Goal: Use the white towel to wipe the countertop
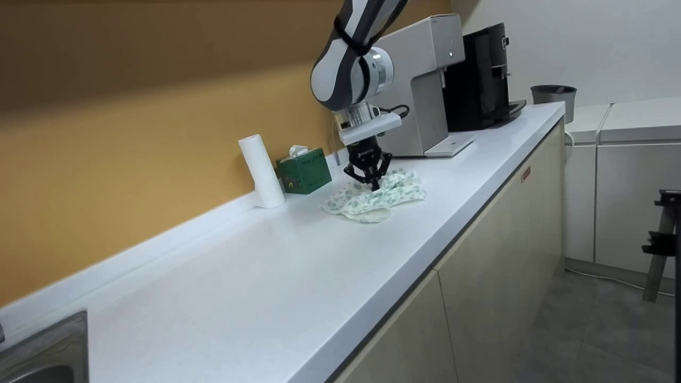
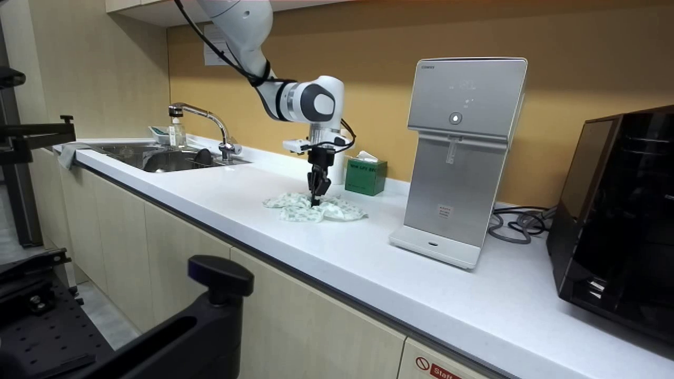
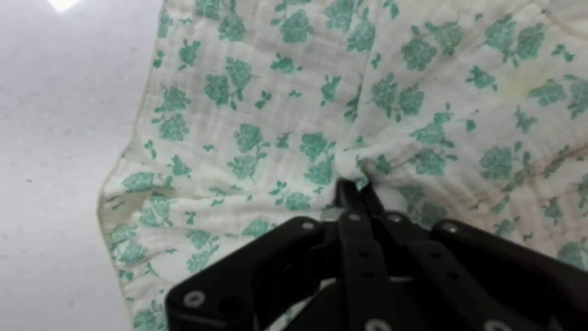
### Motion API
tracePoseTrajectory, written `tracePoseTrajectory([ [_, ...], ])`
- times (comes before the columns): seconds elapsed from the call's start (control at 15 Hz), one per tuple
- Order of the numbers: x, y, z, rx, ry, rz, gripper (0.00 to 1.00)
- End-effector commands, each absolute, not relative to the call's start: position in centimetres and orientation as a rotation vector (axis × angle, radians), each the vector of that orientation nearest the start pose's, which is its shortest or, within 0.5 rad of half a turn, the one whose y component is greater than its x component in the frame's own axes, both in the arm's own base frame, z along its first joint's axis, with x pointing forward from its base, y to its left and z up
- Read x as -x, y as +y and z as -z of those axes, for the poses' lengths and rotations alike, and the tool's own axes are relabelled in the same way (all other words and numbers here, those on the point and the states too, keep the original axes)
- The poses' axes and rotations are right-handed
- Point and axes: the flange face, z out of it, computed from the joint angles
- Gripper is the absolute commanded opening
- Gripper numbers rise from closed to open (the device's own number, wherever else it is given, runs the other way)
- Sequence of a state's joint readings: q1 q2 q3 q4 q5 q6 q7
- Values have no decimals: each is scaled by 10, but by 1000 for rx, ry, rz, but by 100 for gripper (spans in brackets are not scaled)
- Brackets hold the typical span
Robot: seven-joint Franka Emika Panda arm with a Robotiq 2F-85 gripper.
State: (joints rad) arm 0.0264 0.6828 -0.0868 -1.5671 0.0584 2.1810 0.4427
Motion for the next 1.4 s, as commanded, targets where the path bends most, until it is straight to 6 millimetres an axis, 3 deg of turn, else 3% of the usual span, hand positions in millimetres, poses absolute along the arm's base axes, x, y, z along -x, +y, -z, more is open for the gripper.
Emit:
tracePoseTrajectory([
  [0.0, -683, -1, -202, 2998, 704, -178, 1],
  [0.27, -667, -19, -209, 3003, 698, -184, 1],
  [0.6, -643, -49, -215, 2970, 809, -177, 1],
  [1.07, -577, -118, -228, 2966, 1027, -256, 1],
  [1.2, -568, -123, -225, 2957, 1035, -275, 1],
  [1.33, -564, -114, -219, 2955, 995, -311, 1],
])
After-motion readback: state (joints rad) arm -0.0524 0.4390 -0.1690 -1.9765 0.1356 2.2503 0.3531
